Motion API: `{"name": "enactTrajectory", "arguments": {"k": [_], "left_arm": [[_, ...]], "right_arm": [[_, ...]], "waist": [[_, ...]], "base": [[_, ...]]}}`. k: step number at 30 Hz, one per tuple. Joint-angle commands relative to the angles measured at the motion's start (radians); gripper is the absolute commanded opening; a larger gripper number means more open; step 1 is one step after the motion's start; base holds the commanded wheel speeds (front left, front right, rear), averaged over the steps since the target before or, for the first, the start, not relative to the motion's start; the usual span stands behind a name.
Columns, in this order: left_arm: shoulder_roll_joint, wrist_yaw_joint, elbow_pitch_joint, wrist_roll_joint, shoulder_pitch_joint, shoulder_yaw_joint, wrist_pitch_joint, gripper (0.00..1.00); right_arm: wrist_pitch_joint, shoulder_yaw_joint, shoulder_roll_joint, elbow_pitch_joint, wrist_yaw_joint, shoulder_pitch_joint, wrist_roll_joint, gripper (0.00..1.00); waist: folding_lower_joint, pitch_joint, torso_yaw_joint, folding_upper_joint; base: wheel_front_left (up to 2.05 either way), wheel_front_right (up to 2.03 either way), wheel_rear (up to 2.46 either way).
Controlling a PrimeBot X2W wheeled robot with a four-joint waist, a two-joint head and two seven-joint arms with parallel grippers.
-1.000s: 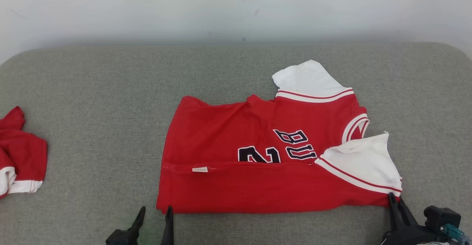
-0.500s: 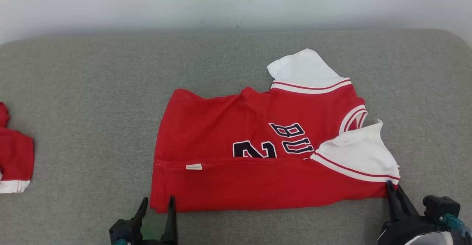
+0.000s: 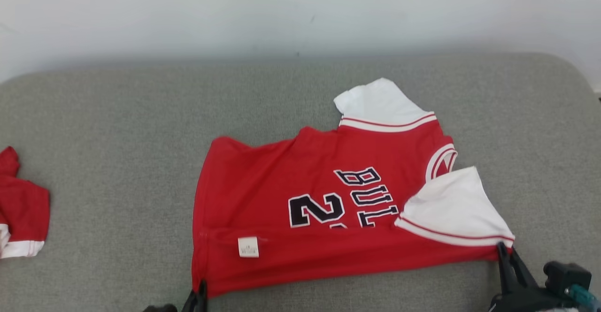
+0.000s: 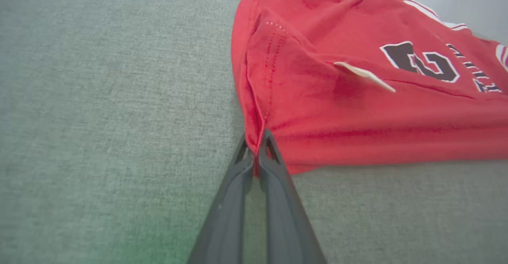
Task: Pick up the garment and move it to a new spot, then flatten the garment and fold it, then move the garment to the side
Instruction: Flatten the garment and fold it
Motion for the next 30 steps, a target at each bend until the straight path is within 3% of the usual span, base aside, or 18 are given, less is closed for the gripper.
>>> {"name": "enactTrajectory", "arguments": {"k": [1,13,26,27,28,29,30], "left_arm": [[0.006,0.002,0.007,0.006,0.027,0.009,-0.003,0.00],[0.007,0.006,0.038,0.017,0.146,0.058,-0.003,0.00],[0.007,0.026,0.084,0.006,0.200,0.037,-0.003,0.00],[0.007,0.027,0.085,0.006,0.195,0.034,-0.003,0.03],[0.007,0.028,0.086,0.006,0.190,0.031,-0.003,0.40],[0.007,0.030,0.087,0.006,0.184,0.027,-0.003,1.00],[0.006,0.032,0.086,0.007,0.179,0.024,-0.003,1.00]], "right_arm": [[0.000,-0.008,0.003,0.003,-0.003,0.022,-0.007,0.00],[0.000,-0.025,0.039,-0.019,-0.003,0.152,-0.010,0.00],[0.000,-0.035,0.054,-0.030,-0.003,0.208,0.001,0.00],[0.000,-0.041,0.055,-0.030,-0.003,0.205,0.002,0.73],[0.000,-0.046,0.057,-0.031,-0.003,0.202,0.001,1.00],[0.000,-0.049,0.061,-0.035,-0.003,0.196,-0.002,1.00],[0.000,-0.054,0.062,-0.045,-0.003,0.190,-0.009,1.00]], "waist": [[-0.0001,-0.049,-0.002,-0.0001],[-0.0001,-0.166,-0.025,-0.0001],[-0.0001,-0.168,-0.044,-0.0001],[-0.0001,-0.164,-0.043,-0.0001],[-0.0001,-0.160,-0.040,-0.0001],[-0.0001,-0.156,-0.038,-0.0001],[-0.0001,-0.151,-0.035,-0.0001]], "base": [[0.00,0.00,0.00],[0.00,0.00,0.00],[0.00,0.00,0.00],[0.00,0.00,0.00],[0.00,0.00,0.00],[0.00,0.00,0.00],[0.00,0.00,0.00]]}}
